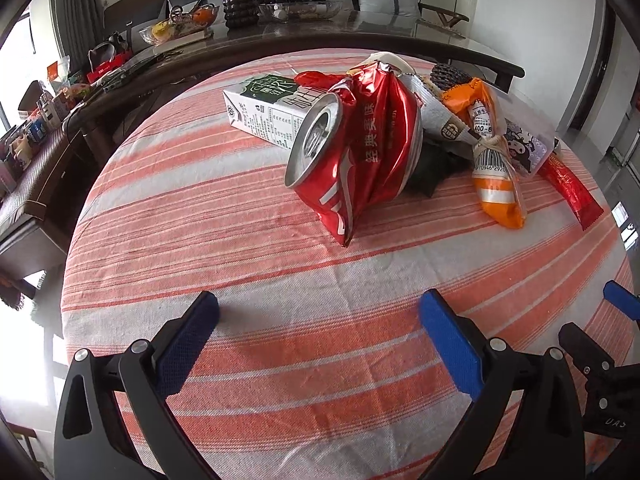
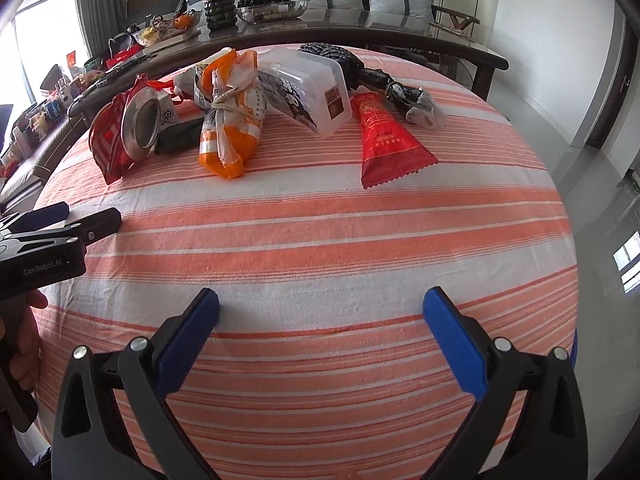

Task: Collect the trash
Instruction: 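Grasp the red crushed can with the left tool while the right tool grasps the red wrapper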

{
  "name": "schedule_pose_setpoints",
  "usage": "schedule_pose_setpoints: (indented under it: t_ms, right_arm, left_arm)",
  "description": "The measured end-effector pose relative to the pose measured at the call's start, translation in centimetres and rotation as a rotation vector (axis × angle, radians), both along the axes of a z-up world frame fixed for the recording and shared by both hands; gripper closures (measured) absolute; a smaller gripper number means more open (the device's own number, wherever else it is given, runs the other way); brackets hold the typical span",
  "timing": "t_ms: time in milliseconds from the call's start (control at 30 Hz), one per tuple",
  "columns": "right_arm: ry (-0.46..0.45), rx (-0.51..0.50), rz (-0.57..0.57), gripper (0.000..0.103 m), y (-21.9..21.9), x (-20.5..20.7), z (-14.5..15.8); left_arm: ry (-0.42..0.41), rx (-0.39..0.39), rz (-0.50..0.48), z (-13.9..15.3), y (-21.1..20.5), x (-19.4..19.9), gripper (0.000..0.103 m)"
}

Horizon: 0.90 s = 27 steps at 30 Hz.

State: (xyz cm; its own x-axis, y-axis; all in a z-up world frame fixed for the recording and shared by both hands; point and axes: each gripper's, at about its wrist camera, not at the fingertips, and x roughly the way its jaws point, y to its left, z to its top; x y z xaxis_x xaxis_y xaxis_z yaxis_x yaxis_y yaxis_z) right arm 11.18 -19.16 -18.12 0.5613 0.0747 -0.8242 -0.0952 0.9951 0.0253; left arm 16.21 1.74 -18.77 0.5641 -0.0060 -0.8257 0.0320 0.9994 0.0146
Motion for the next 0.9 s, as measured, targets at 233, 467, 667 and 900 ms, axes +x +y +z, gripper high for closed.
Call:
schedule_pose_setpoints:
  t_ms: [233,467,667,900]
  right_arm:
    - [-0.031,0.067,-0.015,0.005,-3.5,1.9,2.5]
    - [0.069,0.084,0.078,0.018,-6.1,8.8,5.0]
    - [0.174,0.085,0.134,0.034,-4.9,13.0,3.5]
    - [0.235,0.102,0.164,0.08,-4.5,14.3,2.3]
  left_arm:
    - [-0.078,0.029,-0.023,2.4,-0.6,1.3,0.004]
    - [-0.067,0.031,-0.082,3.5,-1.7,4.7,0.009]
    - [-0.04,0.056,-0.089,3.0,-2.2,6.4,0.038]
    - [-0.065,0.02,-0.142,4.0,-1.0,5.5,0.047]
